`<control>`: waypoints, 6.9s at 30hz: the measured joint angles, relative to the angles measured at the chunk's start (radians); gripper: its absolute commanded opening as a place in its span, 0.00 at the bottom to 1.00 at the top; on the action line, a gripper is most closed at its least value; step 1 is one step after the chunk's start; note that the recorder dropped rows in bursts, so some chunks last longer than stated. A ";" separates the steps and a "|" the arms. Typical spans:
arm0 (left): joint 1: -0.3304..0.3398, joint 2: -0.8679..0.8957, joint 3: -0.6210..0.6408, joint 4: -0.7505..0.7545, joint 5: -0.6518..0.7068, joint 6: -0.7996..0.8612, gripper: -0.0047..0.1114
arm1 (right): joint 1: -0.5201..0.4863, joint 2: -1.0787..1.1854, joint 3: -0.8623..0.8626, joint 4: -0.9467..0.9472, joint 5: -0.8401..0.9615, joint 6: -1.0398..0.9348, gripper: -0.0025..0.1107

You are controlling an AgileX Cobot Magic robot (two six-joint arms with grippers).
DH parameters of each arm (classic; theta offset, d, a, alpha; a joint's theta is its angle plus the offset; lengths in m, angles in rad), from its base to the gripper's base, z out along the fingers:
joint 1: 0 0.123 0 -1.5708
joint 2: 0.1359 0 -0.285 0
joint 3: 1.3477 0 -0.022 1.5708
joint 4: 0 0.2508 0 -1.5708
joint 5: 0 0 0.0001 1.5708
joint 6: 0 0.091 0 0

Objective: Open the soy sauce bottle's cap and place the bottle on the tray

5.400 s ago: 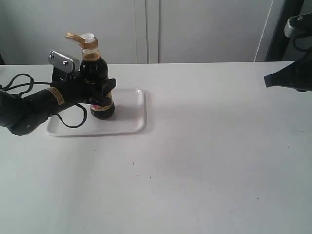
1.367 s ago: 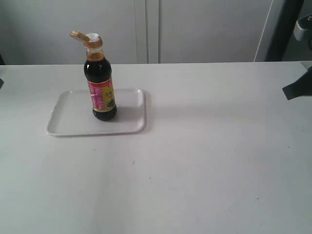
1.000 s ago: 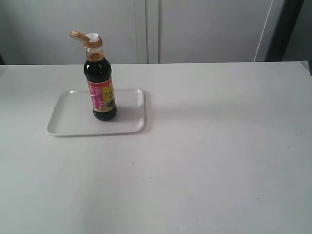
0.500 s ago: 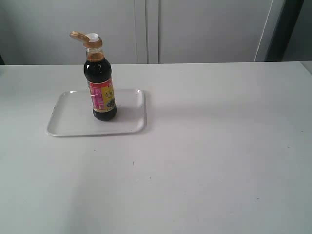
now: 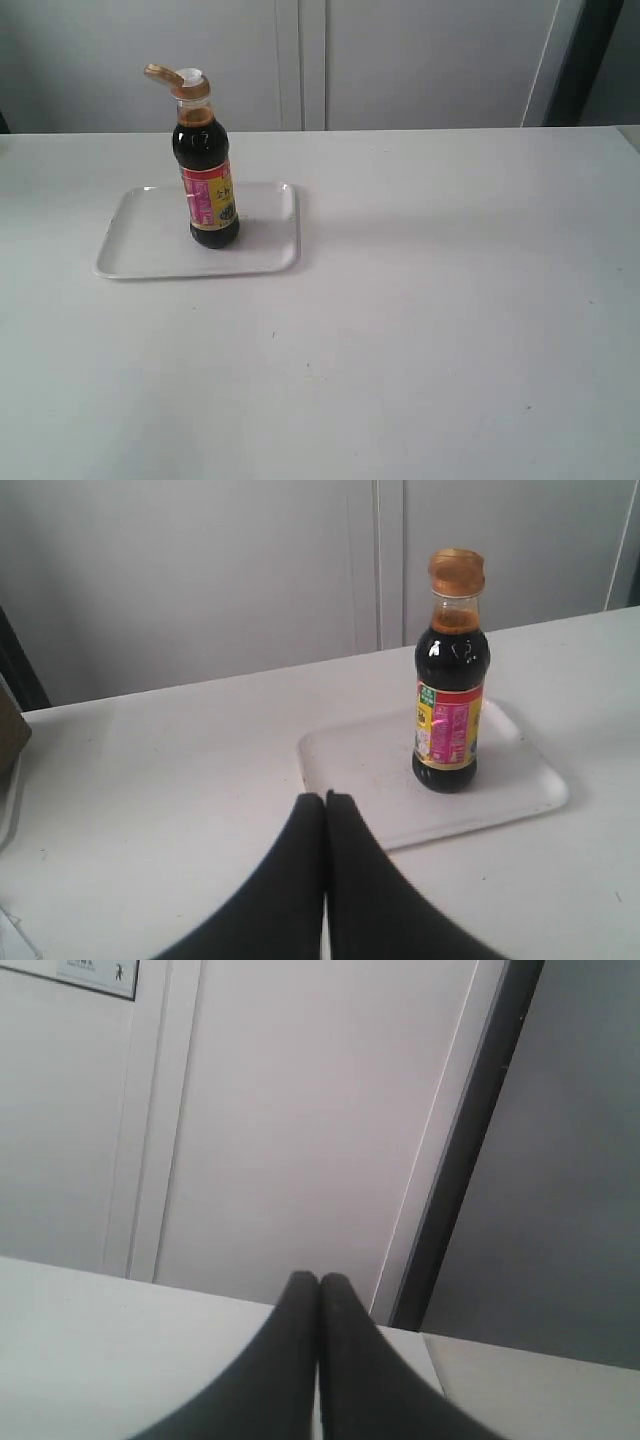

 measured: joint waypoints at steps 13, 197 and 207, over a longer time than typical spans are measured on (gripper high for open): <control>0.000 -0.246 0.117 -0.015 0.000 -0.069 0.04 | 0.000 -0.107 0.084 0.000 0.046 0.000 0.02; 0.233 -0.305 0.502 -0.152 -0.025 0.089 0.04 | 0.000 -0.393 0.486 -0.153 0.239 0.250 0.02; 0.233 -0.305 0.502 -0.152 -0.025 0.089 0.04 | 0.000 -0.393 0.486 -0.153 0.241 0.258 0.02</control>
